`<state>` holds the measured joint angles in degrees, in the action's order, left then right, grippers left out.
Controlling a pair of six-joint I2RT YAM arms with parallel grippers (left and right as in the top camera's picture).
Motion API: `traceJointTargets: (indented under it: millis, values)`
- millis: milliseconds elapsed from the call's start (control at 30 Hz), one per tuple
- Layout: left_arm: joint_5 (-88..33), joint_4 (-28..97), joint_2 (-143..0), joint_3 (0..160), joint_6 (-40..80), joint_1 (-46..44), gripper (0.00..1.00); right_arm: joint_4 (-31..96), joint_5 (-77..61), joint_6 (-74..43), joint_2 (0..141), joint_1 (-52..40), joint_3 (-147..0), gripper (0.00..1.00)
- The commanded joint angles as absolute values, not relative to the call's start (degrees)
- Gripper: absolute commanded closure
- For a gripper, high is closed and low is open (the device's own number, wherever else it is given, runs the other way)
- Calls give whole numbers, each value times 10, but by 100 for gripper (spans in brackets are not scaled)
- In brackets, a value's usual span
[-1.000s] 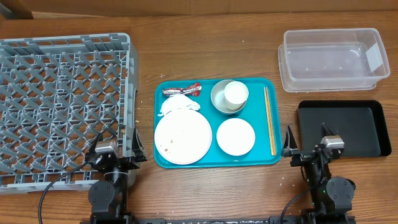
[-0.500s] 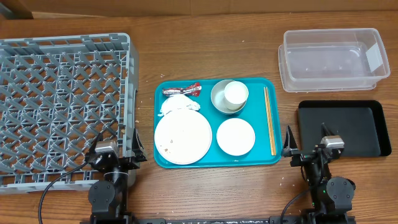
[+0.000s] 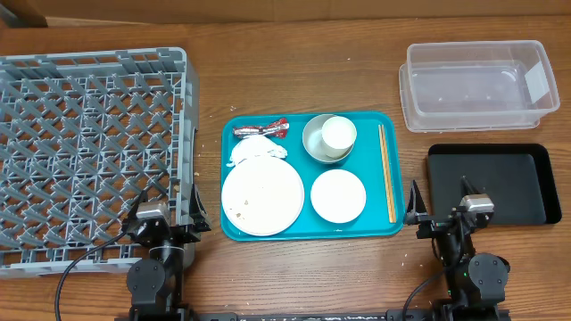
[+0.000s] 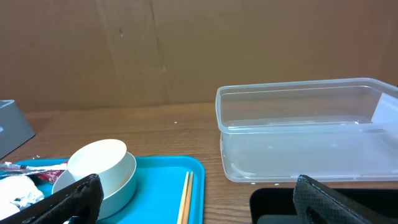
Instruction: Sort waste into correct bins and load items into the dishwasher
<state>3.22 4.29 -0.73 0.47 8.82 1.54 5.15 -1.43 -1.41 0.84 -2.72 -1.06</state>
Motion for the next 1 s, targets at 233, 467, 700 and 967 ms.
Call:
traceJointTargets:
  millis: [233, 467, 700, 967]
  values:
    - [-228, 10, -2, 3, 336, 18, 0, 48, -10, -10, 2, -25, -5, 0]
    - [-338, -69, -2, 3, 635, 18, 0, 48, -10, -10, 2, -25, -5, 1]
    - [-256, -355, -3, 34, 621, 18, 0, 48, -10, -11, 2, -25, -5, 0]
    - [-266, 24, -136, 322, 409, 18, 0, 48, -10, -10, 2, -25, -5, 0]
